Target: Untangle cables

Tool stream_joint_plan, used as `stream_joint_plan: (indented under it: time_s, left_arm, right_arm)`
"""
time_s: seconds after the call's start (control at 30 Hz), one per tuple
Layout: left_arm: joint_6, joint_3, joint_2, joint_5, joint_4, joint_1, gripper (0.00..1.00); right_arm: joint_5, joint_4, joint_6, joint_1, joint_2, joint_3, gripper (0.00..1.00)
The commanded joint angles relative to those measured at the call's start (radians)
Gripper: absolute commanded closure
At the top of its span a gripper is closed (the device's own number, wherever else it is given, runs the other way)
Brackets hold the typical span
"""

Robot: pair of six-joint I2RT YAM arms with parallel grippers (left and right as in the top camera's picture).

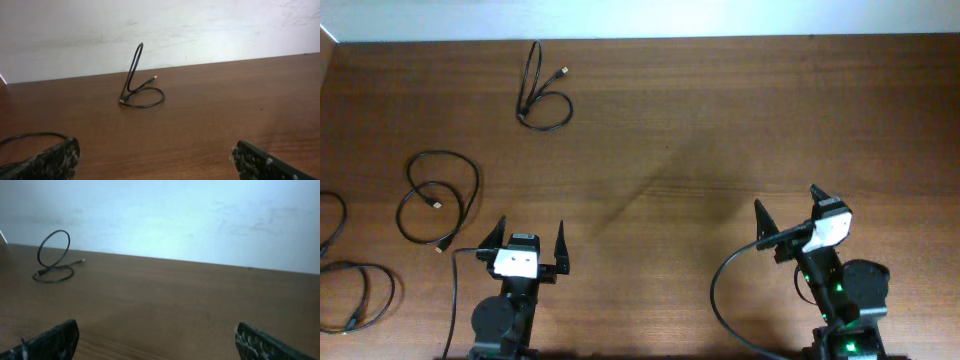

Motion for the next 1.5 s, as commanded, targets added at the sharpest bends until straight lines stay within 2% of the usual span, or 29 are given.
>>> stream_joint_plan:
  time_s: [0.0, 0.2, 0.47, 0.53, 1.47]
  left_arm:
    - [0.016, -0.001, -0.01, 0.011, -0.006, 0.005, 0.01]
    - [0.016, -0.001, -0.01, 0.011, -0.006, 0.005, 0.01]
    - [0.016, -0.001, -0.01, 0.011, -0.006, 0.005, 0.01]
    - [0.016, -0.001, -0.01, 0.011, -0.006, 0.005, 0.01]
    - [0.016, -0.001, -0.01, 0.011, -0.006, 0.005, 0.01]
  right_arm:
    - [-0.005, 0.003, 0.002, 0.003, -0.078, -0.042, 0.01]
    - [-0.005, -0.015, 0.002, 0.003, -0.246, -0.124, 0.01]
    - [0.021, -0.281, 0.002, 0.003, -0.441, -0.126, 0.01]
    - [0.021, -0.319, 0.002, 0.003, -0.446, -0.126, 0.01]
    - [0.021, -0.319, 0.002, 0.003, -0.446, -0.126, 0.01]
